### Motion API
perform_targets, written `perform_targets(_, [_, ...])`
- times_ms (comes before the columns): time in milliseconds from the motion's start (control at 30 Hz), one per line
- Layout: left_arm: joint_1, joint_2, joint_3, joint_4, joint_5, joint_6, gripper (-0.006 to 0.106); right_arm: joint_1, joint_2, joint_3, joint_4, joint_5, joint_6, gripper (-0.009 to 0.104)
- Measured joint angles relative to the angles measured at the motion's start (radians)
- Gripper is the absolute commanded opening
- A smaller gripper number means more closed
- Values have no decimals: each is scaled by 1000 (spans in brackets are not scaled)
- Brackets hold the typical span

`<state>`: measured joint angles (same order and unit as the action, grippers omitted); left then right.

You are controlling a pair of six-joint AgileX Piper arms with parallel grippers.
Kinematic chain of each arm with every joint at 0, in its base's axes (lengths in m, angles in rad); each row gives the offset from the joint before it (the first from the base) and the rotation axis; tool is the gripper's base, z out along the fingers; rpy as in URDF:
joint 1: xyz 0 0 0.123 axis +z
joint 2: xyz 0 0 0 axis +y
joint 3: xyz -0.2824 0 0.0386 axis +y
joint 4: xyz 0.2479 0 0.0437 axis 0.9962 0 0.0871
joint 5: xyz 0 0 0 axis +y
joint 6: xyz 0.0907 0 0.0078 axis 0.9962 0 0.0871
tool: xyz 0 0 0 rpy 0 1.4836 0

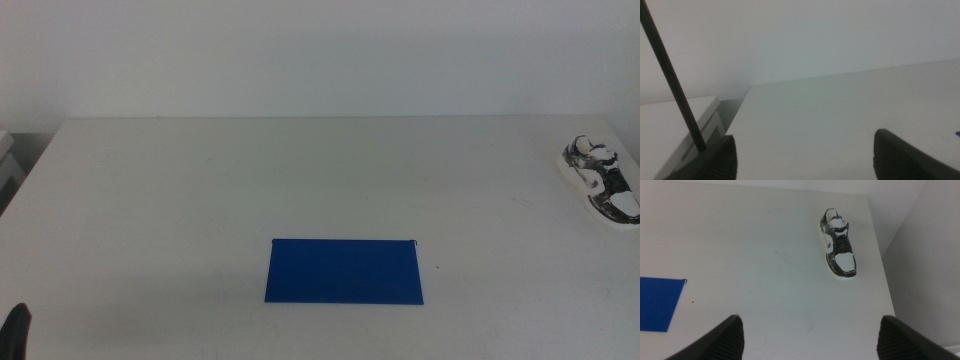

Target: Use one arm to grab the shoe from the table and place it on the mat.

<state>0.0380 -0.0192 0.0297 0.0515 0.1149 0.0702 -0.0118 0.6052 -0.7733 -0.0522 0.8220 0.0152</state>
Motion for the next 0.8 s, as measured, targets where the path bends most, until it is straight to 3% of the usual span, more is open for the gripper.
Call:
perform_targets(533, [0,0,0,0,0,0,94,0,654,-588,26,262,-137,92])
perform_targets(800, [0,0,0,0,0,0,94,-34,936,-820,46,285,-267,92])
